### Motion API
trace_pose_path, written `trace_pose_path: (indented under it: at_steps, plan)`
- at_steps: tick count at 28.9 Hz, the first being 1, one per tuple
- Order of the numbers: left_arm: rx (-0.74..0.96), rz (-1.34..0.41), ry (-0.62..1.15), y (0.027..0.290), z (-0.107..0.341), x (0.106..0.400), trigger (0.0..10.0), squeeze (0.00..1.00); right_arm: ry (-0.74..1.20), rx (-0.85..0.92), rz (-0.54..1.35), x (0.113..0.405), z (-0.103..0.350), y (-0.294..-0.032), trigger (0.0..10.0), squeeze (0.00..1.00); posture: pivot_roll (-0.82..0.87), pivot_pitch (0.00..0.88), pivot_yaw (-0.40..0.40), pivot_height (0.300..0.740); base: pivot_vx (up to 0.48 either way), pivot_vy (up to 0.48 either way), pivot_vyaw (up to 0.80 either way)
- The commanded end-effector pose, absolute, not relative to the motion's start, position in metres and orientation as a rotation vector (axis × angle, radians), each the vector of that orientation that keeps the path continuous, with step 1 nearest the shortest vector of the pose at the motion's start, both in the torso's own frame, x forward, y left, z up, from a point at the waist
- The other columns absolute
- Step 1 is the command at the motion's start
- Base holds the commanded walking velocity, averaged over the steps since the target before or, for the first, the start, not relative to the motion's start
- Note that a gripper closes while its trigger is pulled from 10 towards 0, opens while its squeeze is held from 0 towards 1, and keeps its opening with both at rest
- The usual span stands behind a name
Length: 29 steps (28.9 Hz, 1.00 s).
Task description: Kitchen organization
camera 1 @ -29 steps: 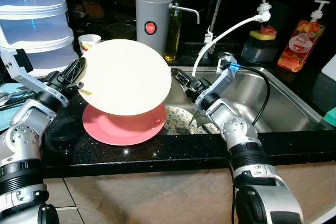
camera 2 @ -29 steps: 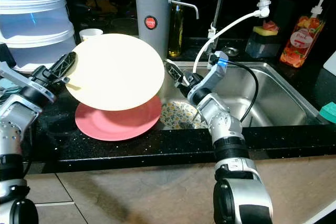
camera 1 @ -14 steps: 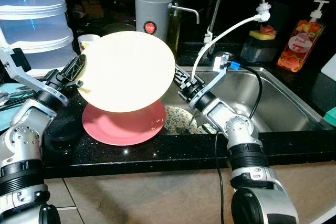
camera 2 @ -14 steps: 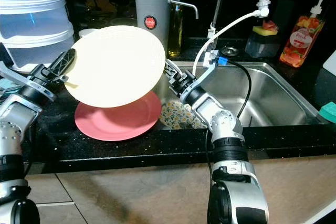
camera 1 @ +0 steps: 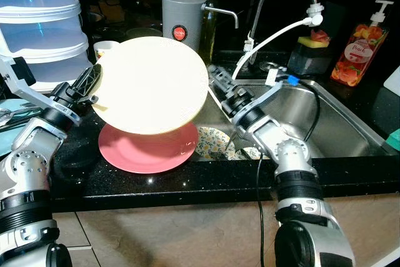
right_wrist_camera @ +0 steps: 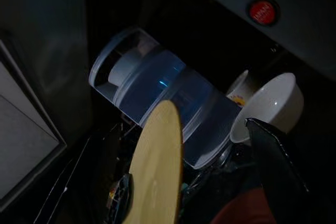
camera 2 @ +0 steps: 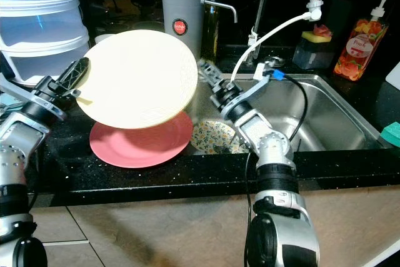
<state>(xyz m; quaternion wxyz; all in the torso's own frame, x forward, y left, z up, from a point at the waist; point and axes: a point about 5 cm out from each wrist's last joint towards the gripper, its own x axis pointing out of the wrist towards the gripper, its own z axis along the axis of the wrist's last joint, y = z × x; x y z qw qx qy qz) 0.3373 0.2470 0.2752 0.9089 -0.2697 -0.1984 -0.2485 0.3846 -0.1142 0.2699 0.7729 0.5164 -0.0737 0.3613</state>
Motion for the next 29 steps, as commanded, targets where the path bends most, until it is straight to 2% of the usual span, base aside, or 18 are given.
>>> trace_pose_path:
  at_steps: [1,8,14,22,23,24,29]
  plan:
    - [-0.564,-0.511,-0.419,0.247,0.275,0.336,0.0,0.00,-0.164,1.129,0.804,0.383,0.273,-0.116,10.0,0.00,0.07,0.026,-0.050,0.740,0.000,0.000,0.00]
    - [-0.577,-0.531,-0.424,0.243,0.276,0.337,0.0,0.00,-0.117,0.954,0.942,0.370,0.269,-0.093,10.0,0.00,0.07,0.020,-0.048,0.740,0.000,0.000,0.00]
    - [-0.588,-0.550,-0.443,0.240,0.279,0.336,0.0,0.00,-0.061,0.844,0.943,0.368,0.261,-0.082,10.0,0.00,0.07,0.023,-0.050,0.740,0.000,0.000,0.00]
    - [-0.582,-0.570,-0.430,0.236,0.277,0.336,0.0,0.00,-0.029,0.830,0.982,0.363,0.257,-0.076,10.0,0.00,0.07,0.023,-0.050,0.740,0.000,0.000,0.00]
    - [-0.581,-0.571,-0.427,0.235,0.277,0.336,0.0,0.00,-0.030,0.834,0.987,0.362,0.258,-0.075,6.5,0.00,0.07,0.023,-0.050,0.740,0.000,0.000,0.00]
    - [-0.578,-0.571,-0.423,0.235,0.276,0.336,0.0,0.00,-0.030,0.839,0.992,0.362,0.258,-0.075,0.0,0.00,0.07,0.023,-0.050,0.740,0.000,0.000,0.00]
    - [-0.566,-0.569,-0.413,0.234,0.275,0.336,0.0,0.00,-0.036,0.843,1.007,0.360,0.259,-0.075,0.0,0.00,0.07,0.031,-0.051,0.740,0.000,0.000,0.00]
